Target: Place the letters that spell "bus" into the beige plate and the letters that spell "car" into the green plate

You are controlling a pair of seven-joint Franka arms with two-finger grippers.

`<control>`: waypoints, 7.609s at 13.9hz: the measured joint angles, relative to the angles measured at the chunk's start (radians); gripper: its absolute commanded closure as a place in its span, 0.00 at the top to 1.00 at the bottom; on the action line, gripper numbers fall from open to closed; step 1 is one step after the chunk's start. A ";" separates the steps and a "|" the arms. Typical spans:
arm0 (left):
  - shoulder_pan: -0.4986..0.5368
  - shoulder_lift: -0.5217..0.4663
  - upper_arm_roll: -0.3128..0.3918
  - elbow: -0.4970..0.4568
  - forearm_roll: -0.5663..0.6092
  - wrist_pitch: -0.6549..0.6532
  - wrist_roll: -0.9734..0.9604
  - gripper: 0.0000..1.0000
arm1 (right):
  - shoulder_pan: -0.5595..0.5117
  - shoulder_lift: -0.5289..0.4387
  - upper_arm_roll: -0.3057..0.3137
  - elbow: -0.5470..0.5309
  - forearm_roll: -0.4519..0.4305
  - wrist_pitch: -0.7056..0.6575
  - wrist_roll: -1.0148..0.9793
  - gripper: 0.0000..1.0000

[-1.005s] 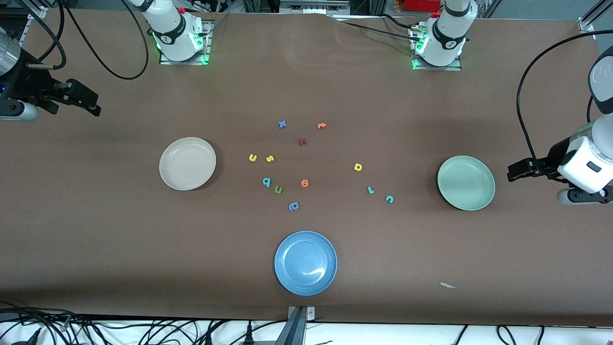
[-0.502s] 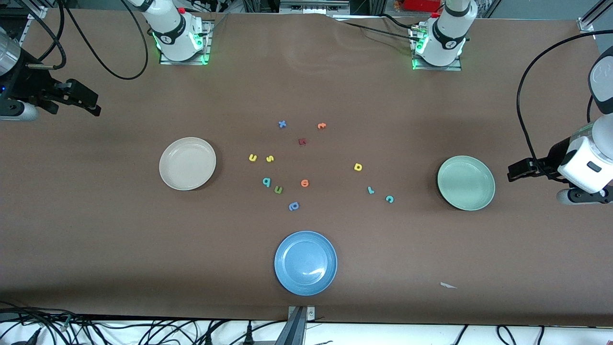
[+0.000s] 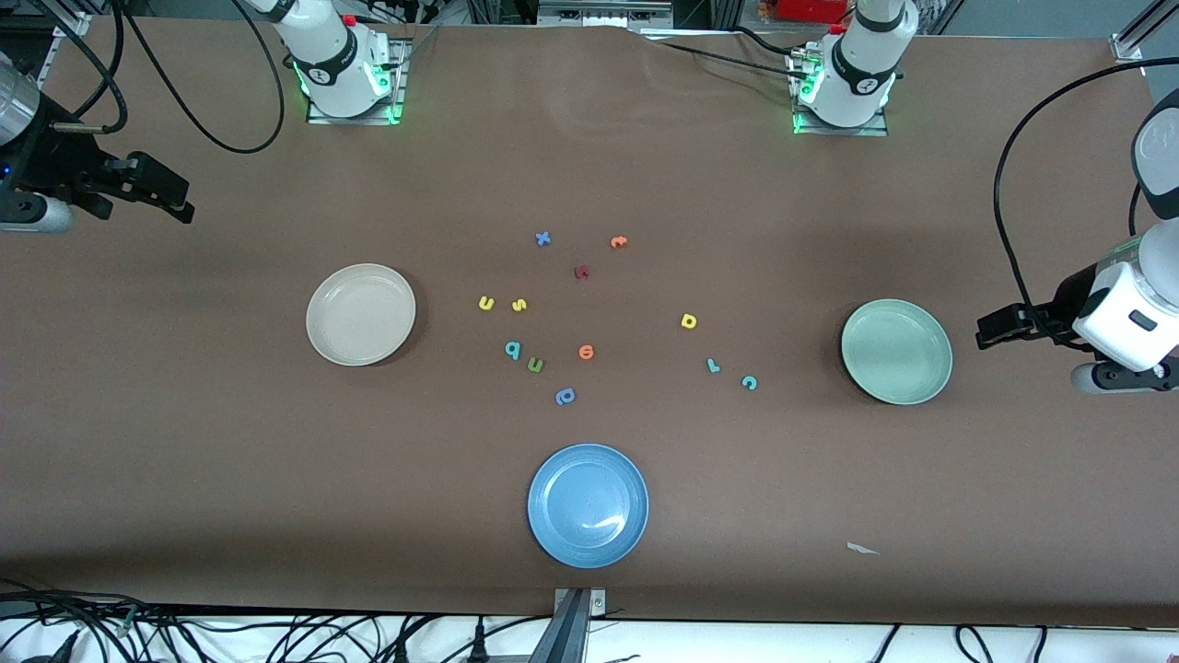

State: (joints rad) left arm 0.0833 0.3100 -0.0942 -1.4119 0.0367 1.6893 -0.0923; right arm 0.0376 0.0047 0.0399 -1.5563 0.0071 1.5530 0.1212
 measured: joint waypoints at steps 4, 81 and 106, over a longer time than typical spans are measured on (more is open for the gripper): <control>0.000 0.000 0.000 0.000 0.000 0.000 0.000 1.00 | 0.000 0.000 0.000 0.000 0.000 0.000 0.000 1.00; -0.281 0.486 -0.050 -0.132 -0.026 0.462 -0.775 0.33 | 0.587 0.576 0.012 -0.172 0.003 0.656 1.135 0.62; 0.052 0.340 -0.031 -0.189 0.049 0.039 -0.046 0.11 | 0.598 0.638 0.000 -0.265 -0.013 0.859 1.554 0.02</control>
State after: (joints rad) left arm 0.1354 0.6498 -0.1253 -1.6009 0.0860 1.7284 -0.1386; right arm 0.6360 0.6430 0.0404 -1.8215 -0.0062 2.4118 1.6748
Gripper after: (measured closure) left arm 0.753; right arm 0.740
